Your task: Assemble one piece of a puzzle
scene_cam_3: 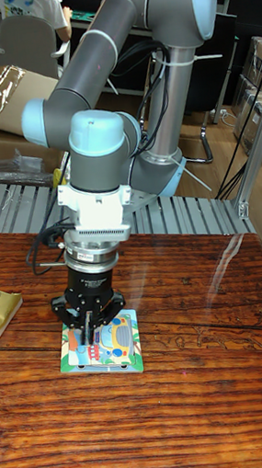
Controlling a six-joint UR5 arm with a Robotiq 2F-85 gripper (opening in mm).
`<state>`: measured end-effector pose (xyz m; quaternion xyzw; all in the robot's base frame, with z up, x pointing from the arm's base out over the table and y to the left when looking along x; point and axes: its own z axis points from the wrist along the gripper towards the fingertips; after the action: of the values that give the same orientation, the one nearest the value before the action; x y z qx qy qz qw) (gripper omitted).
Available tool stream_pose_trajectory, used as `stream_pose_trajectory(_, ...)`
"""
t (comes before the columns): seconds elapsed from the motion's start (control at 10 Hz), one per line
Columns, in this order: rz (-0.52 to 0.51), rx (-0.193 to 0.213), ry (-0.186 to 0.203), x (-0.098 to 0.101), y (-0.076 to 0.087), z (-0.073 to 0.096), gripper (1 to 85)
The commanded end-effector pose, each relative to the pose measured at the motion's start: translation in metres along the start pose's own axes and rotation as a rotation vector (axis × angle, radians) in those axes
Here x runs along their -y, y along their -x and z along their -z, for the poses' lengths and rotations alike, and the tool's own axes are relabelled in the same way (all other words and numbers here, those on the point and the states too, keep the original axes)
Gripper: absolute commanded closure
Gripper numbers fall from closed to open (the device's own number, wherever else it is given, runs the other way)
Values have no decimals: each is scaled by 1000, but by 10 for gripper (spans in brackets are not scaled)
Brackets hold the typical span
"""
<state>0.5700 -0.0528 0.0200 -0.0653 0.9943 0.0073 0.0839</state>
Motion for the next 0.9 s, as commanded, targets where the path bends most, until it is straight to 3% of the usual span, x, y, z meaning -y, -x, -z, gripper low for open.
stream_pose_trajectory(0.0,-30,16,10,-4,7,2,747)
stream_pose_trajectory(0.8,-31,69,37,-10,27,-2,813)
